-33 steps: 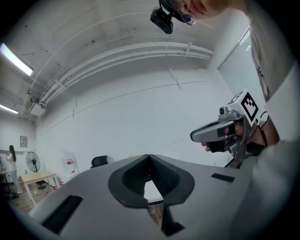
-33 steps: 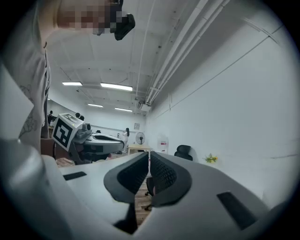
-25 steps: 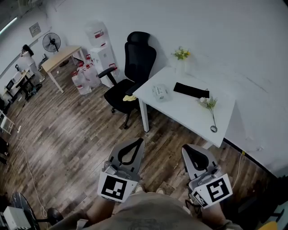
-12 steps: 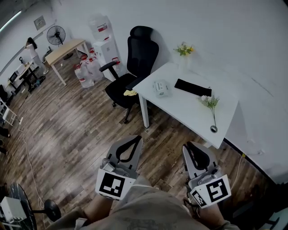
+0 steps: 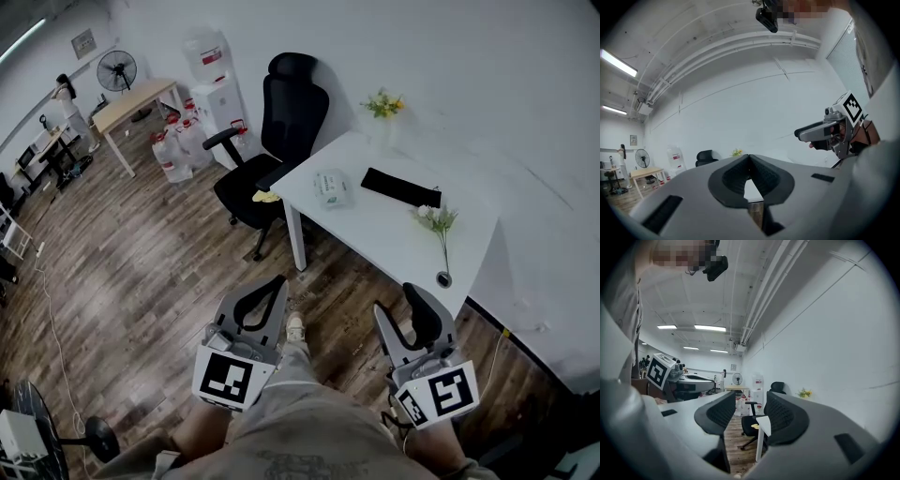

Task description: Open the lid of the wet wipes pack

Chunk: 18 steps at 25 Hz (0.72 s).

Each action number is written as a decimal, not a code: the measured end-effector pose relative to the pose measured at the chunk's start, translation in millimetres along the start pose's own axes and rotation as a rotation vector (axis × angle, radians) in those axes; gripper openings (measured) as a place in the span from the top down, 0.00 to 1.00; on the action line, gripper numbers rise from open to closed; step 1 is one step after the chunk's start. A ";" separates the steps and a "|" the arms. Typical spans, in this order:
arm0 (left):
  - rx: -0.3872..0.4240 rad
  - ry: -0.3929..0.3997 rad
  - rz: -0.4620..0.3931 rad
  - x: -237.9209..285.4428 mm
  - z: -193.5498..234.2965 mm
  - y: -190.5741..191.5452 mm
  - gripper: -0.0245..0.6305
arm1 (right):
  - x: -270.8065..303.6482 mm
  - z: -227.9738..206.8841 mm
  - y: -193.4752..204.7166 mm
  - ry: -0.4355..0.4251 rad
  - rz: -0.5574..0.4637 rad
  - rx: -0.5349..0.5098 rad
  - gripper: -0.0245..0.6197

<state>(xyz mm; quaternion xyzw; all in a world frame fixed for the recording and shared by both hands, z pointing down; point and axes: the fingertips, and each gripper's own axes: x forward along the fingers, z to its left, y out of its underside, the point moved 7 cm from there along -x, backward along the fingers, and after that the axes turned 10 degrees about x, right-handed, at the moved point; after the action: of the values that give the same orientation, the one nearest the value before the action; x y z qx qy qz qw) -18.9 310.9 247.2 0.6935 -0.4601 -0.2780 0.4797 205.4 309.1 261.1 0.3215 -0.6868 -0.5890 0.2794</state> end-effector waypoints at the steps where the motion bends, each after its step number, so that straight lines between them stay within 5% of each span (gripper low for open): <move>1: -0.003 0.002 -0.003 5.9 1.9 2.8 0.94 | 5.3 -3.5 2.6 0.001 0.009 -0.002 0.65; 18: 0.037 0.091 0.041 128.3 98.9 49.7 0.94 | 157.1 -69.0 4.3 0.069 0.088 0.017 0.65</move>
<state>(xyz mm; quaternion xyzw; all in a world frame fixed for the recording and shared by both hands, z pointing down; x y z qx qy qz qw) -65.0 148.6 262.0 0.7046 -0.4571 -0.2276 0.4927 157.4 145.0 276.6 0.3134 -0.6951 -0.5589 0.3259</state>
